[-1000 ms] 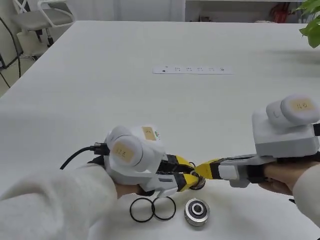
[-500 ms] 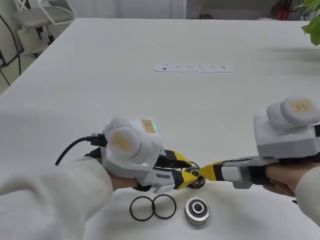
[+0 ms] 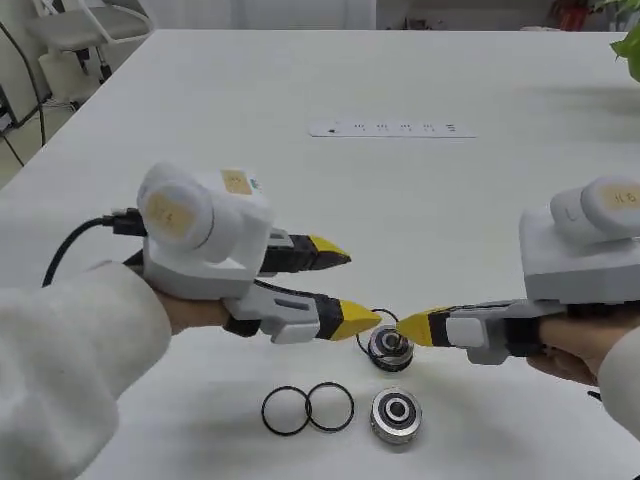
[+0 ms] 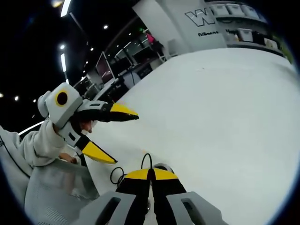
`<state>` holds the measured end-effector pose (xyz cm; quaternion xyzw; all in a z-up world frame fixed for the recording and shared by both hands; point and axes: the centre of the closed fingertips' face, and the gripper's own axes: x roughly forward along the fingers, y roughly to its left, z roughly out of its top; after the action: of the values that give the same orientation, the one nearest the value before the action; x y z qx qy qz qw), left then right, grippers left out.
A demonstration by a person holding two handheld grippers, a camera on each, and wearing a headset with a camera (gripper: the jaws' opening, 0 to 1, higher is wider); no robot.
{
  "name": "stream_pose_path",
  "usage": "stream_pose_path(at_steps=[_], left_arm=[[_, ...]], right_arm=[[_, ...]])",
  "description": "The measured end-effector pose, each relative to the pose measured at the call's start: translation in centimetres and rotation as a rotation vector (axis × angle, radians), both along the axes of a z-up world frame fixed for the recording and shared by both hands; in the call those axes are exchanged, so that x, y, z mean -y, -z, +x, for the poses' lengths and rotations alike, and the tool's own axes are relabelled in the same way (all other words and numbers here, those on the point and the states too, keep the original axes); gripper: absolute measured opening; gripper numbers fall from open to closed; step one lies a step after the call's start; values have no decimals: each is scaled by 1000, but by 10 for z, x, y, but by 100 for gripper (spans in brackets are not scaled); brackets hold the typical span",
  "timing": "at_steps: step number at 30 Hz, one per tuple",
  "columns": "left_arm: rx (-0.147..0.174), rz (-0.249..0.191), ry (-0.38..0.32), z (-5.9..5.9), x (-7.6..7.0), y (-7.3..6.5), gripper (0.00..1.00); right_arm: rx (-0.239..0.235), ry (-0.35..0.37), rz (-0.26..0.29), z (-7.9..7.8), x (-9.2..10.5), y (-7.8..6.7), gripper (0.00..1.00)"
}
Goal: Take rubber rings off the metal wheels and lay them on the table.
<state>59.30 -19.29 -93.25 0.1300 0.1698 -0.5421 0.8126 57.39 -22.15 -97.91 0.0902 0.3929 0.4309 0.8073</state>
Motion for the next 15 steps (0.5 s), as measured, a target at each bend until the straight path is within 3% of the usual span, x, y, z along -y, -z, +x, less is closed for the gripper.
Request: stream_pose_path(at_steps=[4, 9, 15], left_arm=[[33, 14, -23, 4, -12, -20, 48], [81, 13, -40, -3, -29, -45, 53], [114, 21, -70, -21, -56, -66, 74]], right_arm=[[-6, -11, 13, -2, -4, -1, 0], [-19, -30, 28, -7, -9, -2, 0], [-24, -56, 60, -13, -19, -9, 0]])
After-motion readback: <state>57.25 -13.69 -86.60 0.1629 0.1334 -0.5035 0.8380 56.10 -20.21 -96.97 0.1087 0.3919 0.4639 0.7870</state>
